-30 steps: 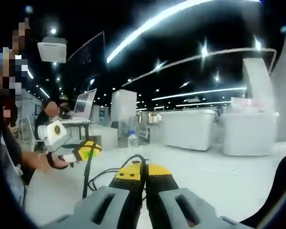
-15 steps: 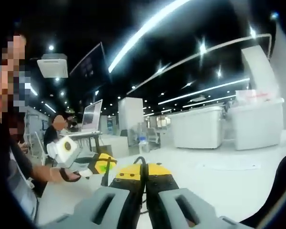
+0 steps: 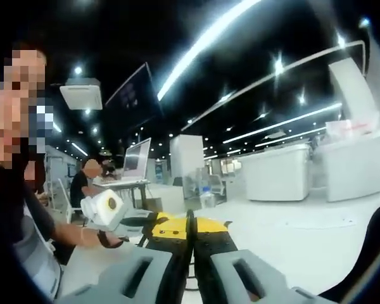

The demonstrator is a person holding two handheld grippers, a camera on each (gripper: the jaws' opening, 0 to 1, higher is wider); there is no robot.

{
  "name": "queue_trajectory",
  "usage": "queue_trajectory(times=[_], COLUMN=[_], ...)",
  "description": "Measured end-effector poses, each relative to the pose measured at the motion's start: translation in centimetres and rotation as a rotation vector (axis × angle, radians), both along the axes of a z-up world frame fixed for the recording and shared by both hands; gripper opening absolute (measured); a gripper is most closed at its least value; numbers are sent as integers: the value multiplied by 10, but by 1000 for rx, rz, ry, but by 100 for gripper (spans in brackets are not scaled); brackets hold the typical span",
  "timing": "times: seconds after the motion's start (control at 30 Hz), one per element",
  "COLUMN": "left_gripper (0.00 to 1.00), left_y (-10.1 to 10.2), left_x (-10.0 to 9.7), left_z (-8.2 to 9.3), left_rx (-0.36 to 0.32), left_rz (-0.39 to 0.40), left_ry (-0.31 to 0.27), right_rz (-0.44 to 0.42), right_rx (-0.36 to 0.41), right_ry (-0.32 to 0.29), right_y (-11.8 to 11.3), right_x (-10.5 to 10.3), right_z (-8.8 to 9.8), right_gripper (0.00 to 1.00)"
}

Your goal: Coil the Type-C to USB data cable on the desktop and secure it with Velcro straps.

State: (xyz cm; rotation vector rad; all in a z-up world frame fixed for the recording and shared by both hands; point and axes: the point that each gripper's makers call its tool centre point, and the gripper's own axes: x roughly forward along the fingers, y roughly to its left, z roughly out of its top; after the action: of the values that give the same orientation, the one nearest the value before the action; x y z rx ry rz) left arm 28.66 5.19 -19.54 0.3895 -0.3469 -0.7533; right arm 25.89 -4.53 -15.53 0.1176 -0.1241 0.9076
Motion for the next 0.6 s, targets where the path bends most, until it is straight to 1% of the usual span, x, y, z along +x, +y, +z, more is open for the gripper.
queue_trajectory(times=[0.23, 0.47, 0.6], left_gripper=[10, 11, 11], left_y=[1, 5, 5], left_x=[3, 6, 6], left_z=[-3, -2, -1], left_rx=[2, -16, -25], left_rz=[9, 24, 20], left_ry=[11, 24, 26], right_rz=[45, 87, 106], right_rx=[24, 37, 45], right_ry=[17, 31, 39], right_y=[7, 14, 16], right_x=[-6, -13, -15], right_z=[0, -2, -1], right_gripper=[1, 1, 1])
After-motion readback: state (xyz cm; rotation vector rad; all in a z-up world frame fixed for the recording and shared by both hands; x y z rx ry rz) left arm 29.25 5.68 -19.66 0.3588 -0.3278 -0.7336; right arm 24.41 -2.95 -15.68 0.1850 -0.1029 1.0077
